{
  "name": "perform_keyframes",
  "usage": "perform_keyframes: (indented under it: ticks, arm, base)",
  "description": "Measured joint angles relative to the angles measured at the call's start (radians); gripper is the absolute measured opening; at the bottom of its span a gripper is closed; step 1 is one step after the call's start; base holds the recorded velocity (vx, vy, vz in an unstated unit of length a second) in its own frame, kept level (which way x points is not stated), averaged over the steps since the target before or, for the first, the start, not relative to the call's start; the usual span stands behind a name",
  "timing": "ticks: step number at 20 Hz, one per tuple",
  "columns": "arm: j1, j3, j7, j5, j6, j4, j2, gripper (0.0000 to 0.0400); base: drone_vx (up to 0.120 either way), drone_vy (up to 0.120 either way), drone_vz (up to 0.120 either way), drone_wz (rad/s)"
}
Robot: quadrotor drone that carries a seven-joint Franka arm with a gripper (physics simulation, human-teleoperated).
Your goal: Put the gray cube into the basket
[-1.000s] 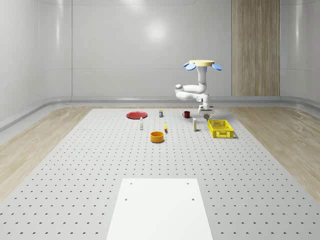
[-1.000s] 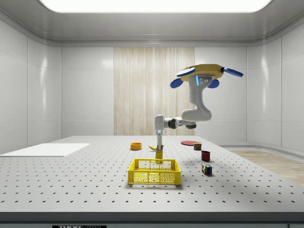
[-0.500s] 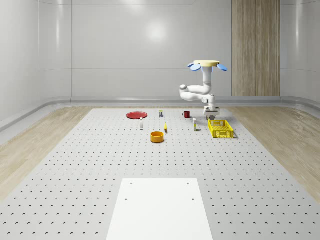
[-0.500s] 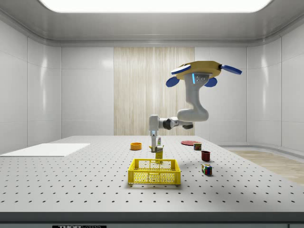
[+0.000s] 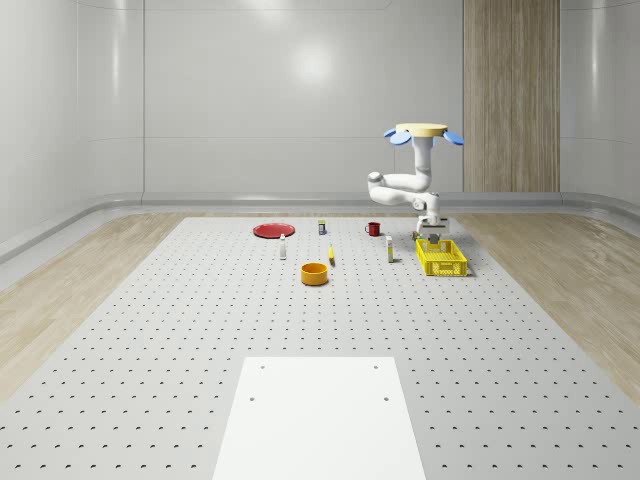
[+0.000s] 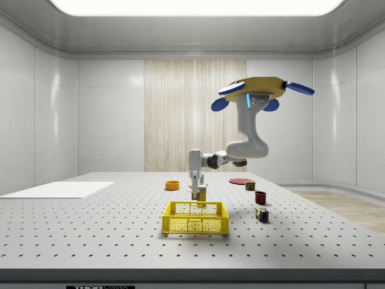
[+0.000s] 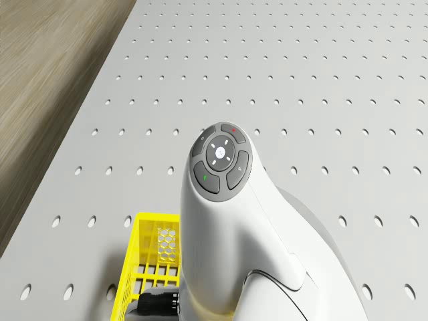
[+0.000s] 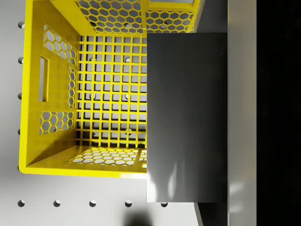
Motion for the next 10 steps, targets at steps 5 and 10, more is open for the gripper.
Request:
perform_keyframes:
  ticks: [5,10]
  arm:
    - [-0.002,0.001,0.001,0.002,0.005,0.0,-0.006,0.025]
    - [-0.004,-0.009,0.002,-0.005,0.014,0.003,-0.011,0.025]
  base:
    - [0.0,0.12,-0.104,0.0]
    - [0.0,0.056,0.0,0.0]
